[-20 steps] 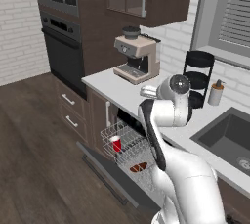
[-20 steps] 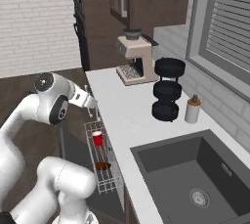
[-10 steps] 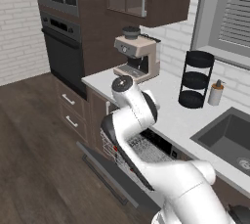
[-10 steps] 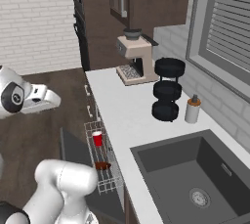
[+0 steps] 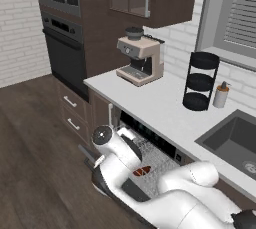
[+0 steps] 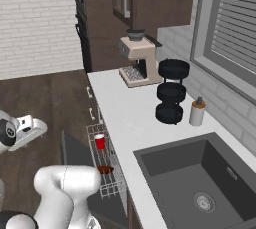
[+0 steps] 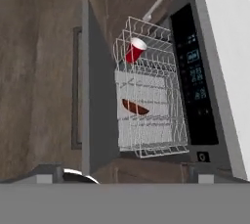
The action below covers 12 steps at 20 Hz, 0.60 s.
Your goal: Pick up the cup and bowl from the counter, place them in the dishwasher, and close the dishwasher door.
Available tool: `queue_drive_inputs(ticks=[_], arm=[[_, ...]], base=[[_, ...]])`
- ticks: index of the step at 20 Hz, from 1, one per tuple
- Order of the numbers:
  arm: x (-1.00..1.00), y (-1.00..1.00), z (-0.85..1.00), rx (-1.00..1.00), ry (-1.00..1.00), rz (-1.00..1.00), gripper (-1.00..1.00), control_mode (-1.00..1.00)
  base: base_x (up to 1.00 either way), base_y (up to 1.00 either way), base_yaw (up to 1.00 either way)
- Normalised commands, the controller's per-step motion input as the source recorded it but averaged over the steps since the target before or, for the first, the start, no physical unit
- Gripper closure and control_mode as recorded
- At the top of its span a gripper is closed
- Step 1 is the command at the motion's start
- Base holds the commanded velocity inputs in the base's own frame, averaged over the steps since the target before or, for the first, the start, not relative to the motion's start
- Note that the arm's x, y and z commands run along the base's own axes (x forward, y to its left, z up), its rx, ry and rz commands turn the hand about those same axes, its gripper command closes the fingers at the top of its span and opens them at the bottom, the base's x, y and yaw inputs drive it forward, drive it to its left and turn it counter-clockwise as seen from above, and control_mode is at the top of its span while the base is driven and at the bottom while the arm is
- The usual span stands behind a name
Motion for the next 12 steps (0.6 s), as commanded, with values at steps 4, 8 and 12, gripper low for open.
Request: queue_drive_inputs(ticks=[4, 8, 12], arm=[[0.35, 1.00, -0.92, -0.34, 0.43, 0.00, -1.00, -1.00], [0.19, 1.00, -0.84, -0.40, 0.27, -0.02, -1.00, -1.00], [0.08, 0.96, -0.74, -0.34, 0.13, -0.05, -1.00, -1.00]], base=[[0.00, 0.00, 0.00], [0.00, 0.00, 0.00], [0.00, 0.00, 0.00]])
